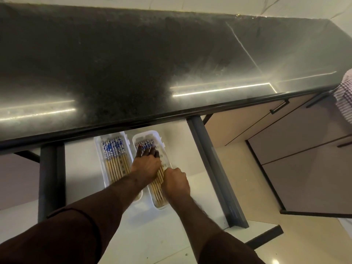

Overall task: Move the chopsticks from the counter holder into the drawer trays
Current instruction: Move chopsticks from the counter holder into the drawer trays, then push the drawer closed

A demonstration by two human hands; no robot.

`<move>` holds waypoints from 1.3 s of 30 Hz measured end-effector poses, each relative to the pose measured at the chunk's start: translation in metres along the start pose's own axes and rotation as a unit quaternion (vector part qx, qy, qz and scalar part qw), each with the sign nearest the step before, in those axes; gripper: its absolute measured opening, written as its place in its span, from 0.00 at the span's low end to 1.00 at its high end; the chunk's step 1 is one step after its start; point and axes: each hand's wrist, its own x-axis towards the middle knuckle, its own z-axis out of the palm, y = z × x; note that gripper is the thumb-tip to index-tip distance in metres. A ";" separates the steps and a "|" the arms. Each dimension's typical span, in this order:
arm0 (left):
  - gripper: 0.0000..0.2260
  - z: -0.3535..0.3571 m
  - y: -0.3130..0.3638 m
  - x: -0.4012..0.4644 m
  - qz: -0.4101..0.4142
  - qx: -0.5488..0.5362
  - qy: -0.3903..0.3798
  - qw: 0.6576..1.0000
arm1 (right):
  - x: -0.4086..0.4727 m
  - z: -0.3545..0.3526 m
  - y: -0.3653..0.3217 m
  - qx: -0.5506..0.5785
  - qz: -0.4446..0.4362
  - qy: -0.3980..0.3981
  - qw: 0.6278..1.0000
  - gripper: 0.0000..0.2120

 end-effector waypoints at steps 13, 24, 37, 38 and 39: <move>0.32 -0.022 -0.004 -0.074 -0.012 -0.055 0.116 0.992 | -0.034 -0.064 -0.008 0.067 -0.045 0.076 0.994 0.15; 0.27 -0.039 0.024 -0.198 -0.127 -0.179 0.249 0.943 | -0.135 -0.084 -0.010 0.098 -0.164 0.136 0.972 0.17; 0.30 0.046 0.089 -0.364 -0.198 -0.266 0.273 0.903 | -0.279 -0.031 0.039 0.158 -0.221 0.171 0.947 0.10; 0.31 0.056 0.092 -0.371 -0.206 -0.267 0.265 0.903 | -0.284 -0.024 0.044 0.153 -0.227 0.168 0.947 0.09; 0.31 0.067 0.096 -0.379 -0.214 -0.269 0.260 0.903 | -0.289 -0.015 0.049 0.145 -0.232 0.161 0.948 0.09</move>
